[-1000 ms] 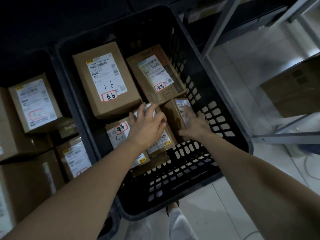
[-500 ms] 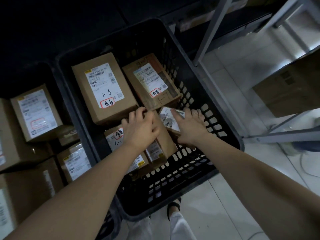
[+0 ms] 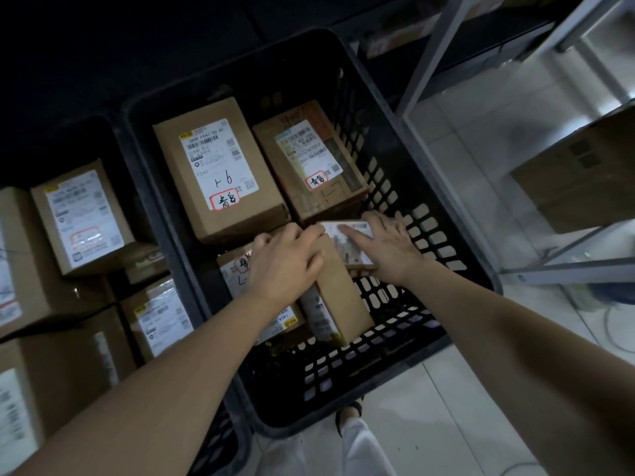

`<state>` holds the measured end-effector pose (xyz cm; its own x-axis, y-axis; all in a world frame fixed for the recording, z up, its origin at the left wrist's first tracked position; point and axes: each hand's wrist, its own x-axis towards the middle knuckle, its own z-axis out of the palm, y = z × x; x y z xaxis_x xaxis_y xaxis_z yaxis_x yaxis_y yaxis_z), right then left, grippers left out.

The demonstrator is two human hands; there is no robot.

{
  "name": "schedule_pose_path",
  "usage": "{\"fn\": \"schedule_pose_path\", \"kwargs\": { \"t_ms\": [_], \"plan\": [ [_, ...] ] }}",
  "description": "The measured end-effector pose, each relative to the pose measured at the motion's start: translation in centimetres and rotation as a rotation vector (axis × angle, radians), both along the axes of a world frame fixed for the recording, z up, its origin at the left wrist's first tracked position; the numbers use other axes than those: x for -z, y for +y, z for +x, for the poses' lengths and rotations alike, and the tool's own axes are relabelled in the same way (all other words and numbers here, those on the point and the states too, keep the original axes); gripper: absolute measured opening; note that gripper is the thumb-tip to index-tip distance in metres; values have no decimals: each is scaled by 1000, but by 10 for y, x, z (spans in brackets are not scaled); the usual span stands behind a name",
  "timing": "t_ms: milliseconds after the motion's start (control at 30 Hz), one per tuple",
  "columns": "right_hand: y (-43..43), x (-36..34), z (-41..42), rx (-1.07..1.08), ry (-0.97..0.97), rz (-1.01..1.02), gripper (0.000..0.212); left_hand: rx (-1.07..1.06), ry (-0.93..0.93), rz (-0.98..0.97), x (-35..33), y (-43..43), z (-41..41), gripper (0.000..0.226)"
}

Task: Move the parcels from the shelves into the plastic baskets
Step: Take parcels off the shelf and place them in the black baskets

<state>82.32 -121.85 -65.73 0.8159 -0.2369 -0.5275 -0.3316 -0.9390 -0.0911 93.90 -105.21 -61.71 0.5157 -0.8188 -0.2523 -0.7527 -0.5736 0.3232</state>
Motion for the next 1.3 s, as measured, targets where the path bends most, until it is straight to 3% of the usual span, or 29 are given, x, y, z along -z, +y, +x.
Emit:
{"fn": "schedule_pose_path", "kwargs": {
  "t_ms": [167,267,367,467,667,767,833,900,933,1033,1200,1300],
  "plan": [
    [-14,-2,29,-203,-43,-11,104,42,6,88,11,3,-4,50],
    [-13,12,35,-23,13,23,112,27,8,125,19,2,-6,49],
    [0,21,30,150,80,6,109,51,1,137,21,1,-4,63],
    [6,14,24,234,72,80,97,35,43,146,21,-2,-3,49],
    [-2,-5,6,551,-220,256,45,-39,204,124,17,-11,-4,43],
    [8,-21,-1,639,-79,614,54,-94,274,132,18,-17,-6,42],
    [18,-29,-4,547,105,728,82,-124,312,139,18,-22,-7,42],
    [31,-33,-6,407,200,540,115,-138,331,162,17,-27,-7,41],
    [38,-31,-7,341,187,390,119,-144,338,176,15,-31,-7,40],
    [46,-30,-5,228,87,136,106,-123,372,199,9,-37,-8,36],
    [15,-40,-13,167,136,184,73,-79,488,138,9,-22,-7,37],
    [-7,-40,-17,252,192,313,68,-50,580,184,12,-16,-10,43]
  ]
}}
